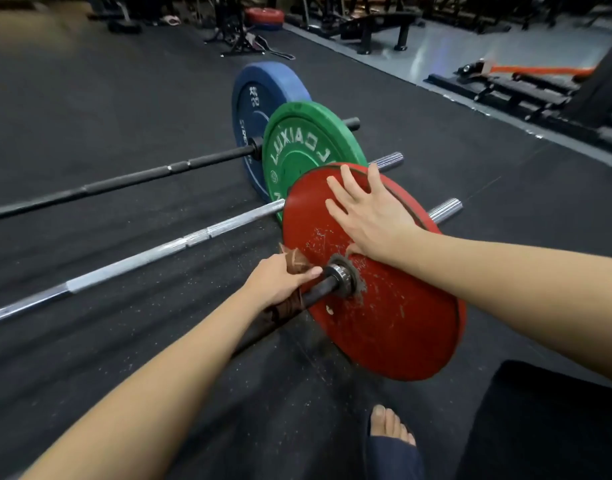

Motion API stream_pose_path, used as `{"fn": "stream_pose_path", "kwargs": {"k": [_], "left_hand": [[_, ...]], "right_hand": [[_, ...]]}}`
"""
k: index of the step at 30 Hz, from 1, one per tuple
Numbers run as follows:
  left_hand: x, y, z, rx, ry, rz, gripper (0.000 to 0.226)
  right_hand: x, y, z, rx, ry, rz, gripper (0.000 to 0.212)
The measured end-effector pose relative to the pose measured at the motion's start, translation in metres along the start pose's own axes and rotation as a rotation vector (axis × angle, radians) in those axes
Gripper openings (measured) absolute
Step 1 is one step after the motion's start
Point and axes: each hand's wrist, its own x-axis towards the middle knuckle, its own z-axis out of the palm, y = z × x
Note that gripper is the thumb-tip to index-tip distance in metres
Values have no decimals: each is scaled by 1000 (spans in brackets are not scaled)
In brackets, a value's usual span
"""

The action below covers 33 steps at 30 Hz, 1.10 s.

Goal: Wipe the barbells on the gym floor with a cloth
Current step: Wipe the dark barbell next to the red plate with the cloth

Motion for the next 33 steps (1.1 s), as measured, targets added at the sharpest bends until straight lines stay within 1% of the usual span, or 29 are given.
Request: {"fn": "stream_pose_path", "kwargs": {"k": [1, 2, 4, 6, 8, 9, 11, 13, 16, 18, 21, 25, 28, 33], "left_hand": [[6, -4, -1, 42, -64, 5, 41], [10, -8, -2, 35, -118, 26, 47], [17, -16, -2, -43, -199, 87, 54], [20, -14, 4, -68, -254, 143, 44], [28, -6, 12, 41, -290, 188, 41], [32, -2, 15, 92, -317, 194, 44], [38, 0, 15, 119, -367, 187, 50], [34, -6, 11, 82, -377, 181, 49], [21, -18, 8, 11, -323, 181, 41], [13, -22, 3, 44, -314, 180, 43], [5, -39, -11, 30, -353, 145, 50], [-5, -57, -21, 27, -384, 133, 47], [-3, -50, -15, 107, -374, 166, 40], [20, -24, 1, 158, -406, 226, 38]], "right_hand": [[1, 0, 2, 0, 6, 3, 100], [2, -1, 3, -1, 11, 3, 100], [3, -3, 6, -9, 21, 4, 100], [4, -4, 9, -18, 35, 12, 101], [4, -5, 10, -19, 43, 19, 103], [4, -5, 9, -18, 47, 20, 103], [3, -5, 10, -21, 50, 23, 104], [4, -5, 9, -28, 43, 26, 104], [3, -4, 3, -30, 30, 31, 104], [3, -4, -2, -30, 16, 35, 104], [2, -4, -7, -33, -15, 29, 105], [4, -4, -4, -30, -13, 35, 106], [6, -4, 2, -20, -2, 40, 108], [9, -6, 9, -12, 1, 31, 107]]}}
